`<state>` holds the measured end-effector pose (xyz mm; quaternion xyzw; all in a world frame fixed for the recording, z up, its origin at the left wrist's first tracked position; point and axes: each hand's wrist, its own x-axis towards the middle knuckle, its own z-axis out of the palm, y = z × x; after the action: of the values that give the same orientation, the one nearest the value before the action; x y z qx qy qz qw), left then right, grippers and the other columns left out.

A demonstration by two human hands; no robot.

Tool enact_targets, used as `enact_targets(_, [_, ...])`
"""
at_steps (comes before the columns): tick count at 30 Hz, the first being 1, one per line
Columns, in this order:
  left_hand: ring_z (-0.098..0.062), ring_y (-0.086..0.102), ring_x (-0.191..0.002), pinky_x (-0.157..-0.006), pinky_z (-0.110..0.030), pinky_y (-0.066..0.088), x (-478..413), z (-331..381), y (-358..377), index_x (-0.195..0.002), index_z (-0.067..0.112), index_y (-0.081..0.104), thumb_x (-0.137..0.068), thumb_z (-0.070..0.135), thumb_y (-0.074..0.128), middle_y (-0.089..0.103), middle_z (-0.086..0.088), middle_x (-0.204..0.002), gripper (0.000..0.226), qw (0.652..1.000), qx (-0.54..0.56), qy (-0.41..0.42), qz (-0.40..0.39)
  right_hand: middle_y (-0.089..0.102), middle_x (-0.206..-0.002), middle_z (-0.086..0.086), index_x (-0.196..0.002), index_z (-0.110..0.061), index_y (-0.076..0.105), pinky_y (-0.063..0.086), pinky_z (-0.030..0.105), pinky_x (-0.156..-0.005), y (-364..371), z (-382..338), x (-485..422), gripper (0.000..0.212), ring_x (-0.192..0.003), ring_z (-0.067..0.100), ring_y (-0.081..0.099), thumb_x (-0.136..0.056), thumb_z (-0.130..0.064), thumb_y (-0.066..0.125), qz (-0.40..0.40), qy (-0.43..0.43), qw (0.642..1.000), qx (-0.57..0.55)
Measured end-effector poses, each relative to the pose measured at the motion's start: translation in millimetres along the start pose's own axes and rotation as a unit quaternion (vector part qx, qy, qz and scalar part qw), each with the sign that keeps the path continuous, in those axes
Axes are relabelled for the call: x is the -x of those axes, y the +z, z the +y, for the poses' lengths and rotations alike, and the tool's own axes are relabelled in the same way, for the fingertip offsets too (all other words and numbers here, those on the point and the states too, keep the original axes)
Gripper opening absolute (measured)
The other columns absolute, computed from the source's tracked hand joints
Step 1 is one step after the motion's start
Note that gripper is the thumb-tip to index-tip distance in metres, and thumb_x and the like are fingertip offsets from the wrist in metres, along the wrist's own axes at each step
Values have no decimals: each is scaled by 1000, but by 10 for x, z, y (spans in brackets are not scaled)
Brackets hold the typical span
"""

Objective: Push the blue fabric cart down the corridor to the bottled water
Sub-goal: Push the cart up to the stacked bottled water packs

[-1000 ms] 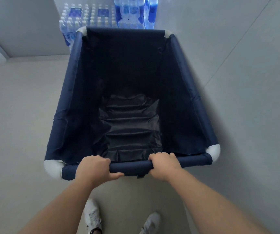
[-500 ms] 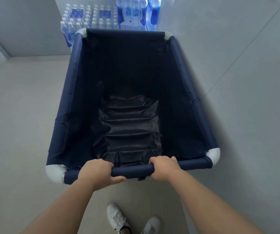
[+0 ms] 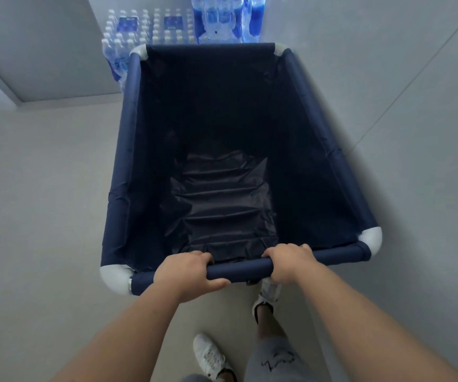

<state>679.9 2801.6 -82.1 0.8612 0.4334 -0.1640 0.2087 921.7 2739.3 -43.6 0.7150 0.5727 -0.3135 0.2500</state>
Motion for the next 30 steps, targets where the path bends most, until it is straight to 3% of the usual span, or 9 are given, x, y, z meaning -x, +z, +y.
enact_targets(6, [-10, 60, -79, -73, -36, 53, -57, -45, 5, -105, 38, 61, -68, 96, 31, 64, 14, -95, 75, 999, -16, 12, 25, 64, -107, -2, -117, -31, 63, 43, 40, -88, -121, -29, -117, 39, -98, 25, 61, -78, -25, 66, -76, 22, 997, 5])
enact_targets(10, [-10, 60, -76, -71, -36, 54, -75, -57, 6, -98, 35, 63, -68, 97, 30, 64, 13, -89, 76, 999, -24, 13, 34, 66, -110, 4, -121, -19, 63, 56, 41, -91, -171, -69, -204, 45, -97, 27, 66, -78, -27, 73, -132, 29, 990, 31])
enact_targets(24, [-11, 59, -69, -63, -35, 50, -47, -44, -8, -88, 30, 64, -68, 95, 26, 63, 10, -78, 77, 998, -52, 17, 20, 67, -115, 5, -122, -15, 63, 55, 43, -93, -156, -67, -232, 49, -101, 27, 66, -78, -31, 78, -151, 14, 987, 53])
enact_targets(30, [-9, 57, -62, -55, -32, 42, -50, -30, -43, -86, 30, 63, -66, 95, 27, 60, 10, -70, 77, 999, -40, 11, -11, 62, -126, 8, -134, -13, 55, 52, 45, -97, -258, -87, -235, 64, -110, 32, 62, -80, -38, 79, -179, 13, 982, 63])
